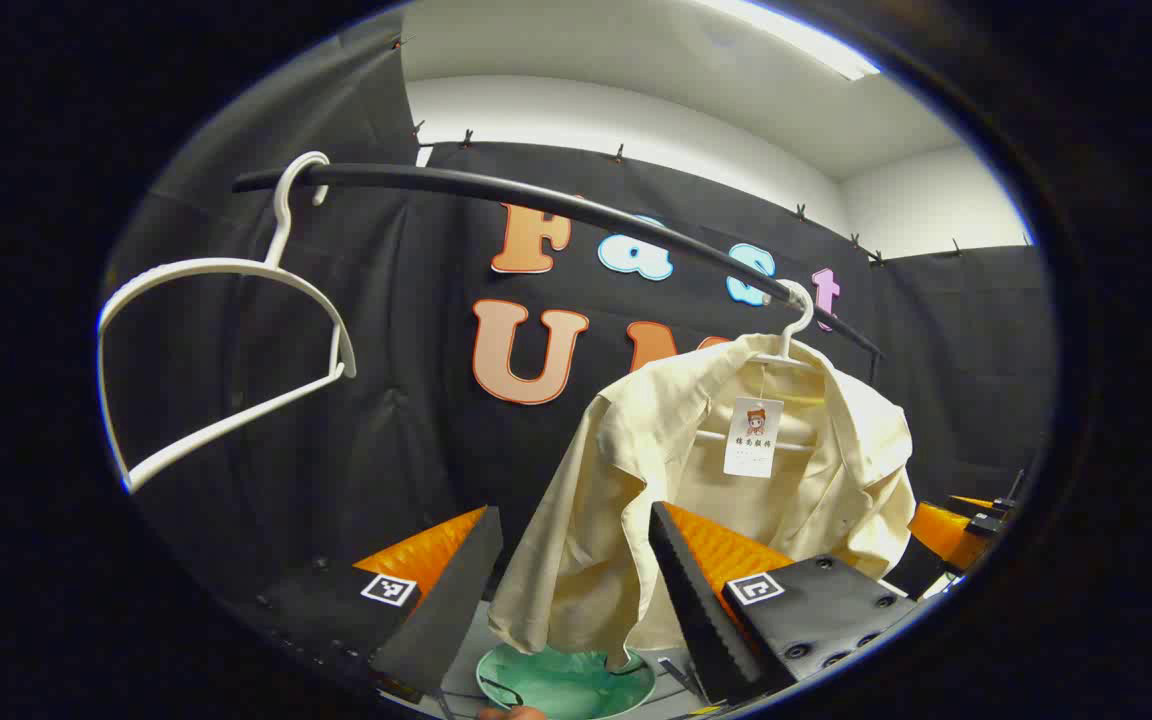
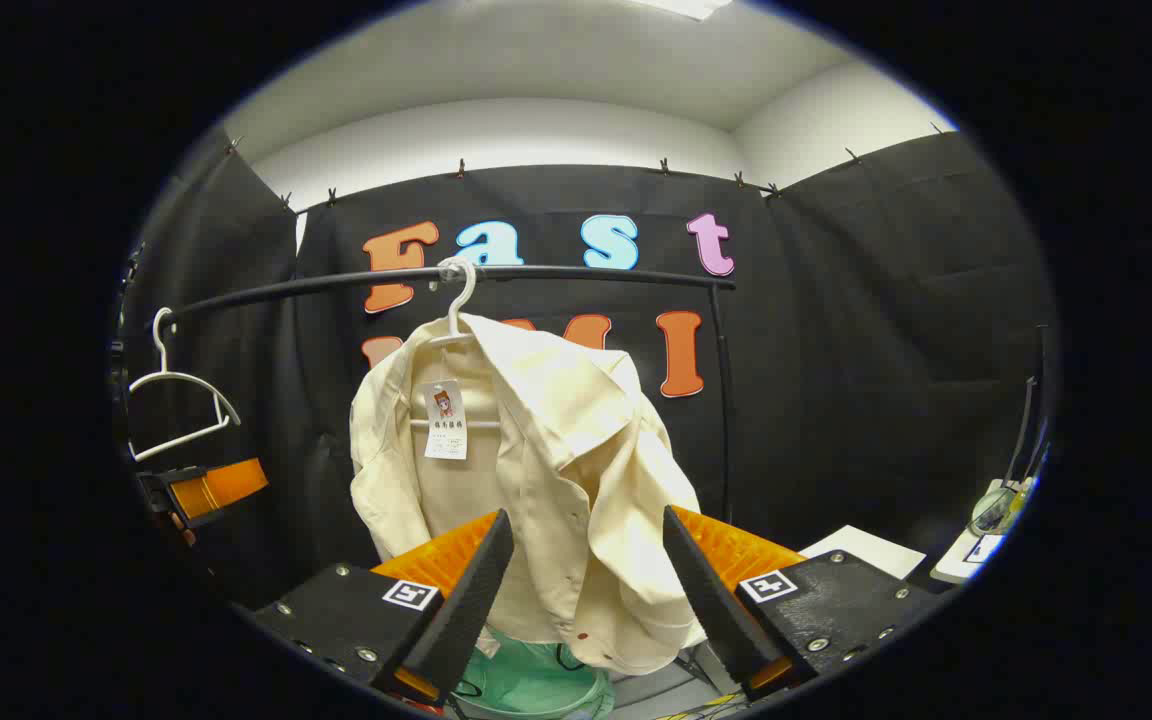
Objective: Grasp the clothes on the hanger with both hands and then place them into the laundry hamper below.
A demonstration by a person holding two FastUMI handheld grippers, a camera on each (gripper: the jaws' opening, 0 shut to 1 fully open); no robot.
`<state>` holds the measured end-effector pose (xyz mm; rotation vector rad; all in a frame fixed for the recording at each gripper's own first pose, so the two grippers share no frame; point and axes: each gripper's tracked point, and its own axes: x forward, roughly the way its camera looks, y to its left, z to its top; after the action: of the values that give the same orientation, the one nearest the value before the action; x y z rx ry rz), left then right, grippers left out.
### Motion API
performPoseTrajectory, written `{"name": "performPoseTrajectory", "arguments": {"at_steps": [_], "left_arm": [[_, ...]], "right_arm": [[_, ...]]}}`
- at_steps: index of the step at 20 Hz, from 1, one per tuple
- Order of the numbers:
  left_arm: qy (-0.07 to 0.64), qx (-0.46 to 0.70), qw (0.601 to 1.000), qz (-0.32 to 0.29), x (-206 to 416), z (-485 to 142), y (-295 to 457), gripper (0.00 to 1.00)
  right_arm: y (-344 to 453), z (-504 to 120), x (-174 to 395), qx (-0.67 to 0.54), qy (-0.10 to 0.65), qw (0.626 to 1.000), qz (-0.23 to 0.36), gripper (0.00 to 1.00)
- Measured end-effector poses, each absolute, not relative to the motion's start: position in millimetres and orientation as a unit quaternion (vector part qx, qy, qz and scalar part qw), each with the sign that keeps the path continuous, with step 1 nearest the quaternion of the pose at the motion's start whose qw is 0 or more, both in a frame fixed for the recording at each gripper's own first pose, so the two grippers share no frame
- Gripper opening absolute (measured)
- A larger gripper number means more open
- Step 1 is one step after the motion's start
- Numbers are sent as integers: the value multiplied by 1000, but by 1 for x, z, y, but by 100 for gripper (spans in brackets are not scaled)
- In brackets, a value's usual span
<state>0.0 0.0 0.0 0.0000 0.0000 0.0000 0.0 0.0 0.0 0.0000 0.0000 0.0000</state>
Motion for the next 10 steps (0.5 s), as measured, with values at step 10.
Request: {"name": "performPoseTrajectory", "arguments": {"at_steps": [10], "left_arm": [[0,38,999,-23,10,5,-6,97]], "right_arm": [[-1,4,6,-1,5,999,-41,94]]}}
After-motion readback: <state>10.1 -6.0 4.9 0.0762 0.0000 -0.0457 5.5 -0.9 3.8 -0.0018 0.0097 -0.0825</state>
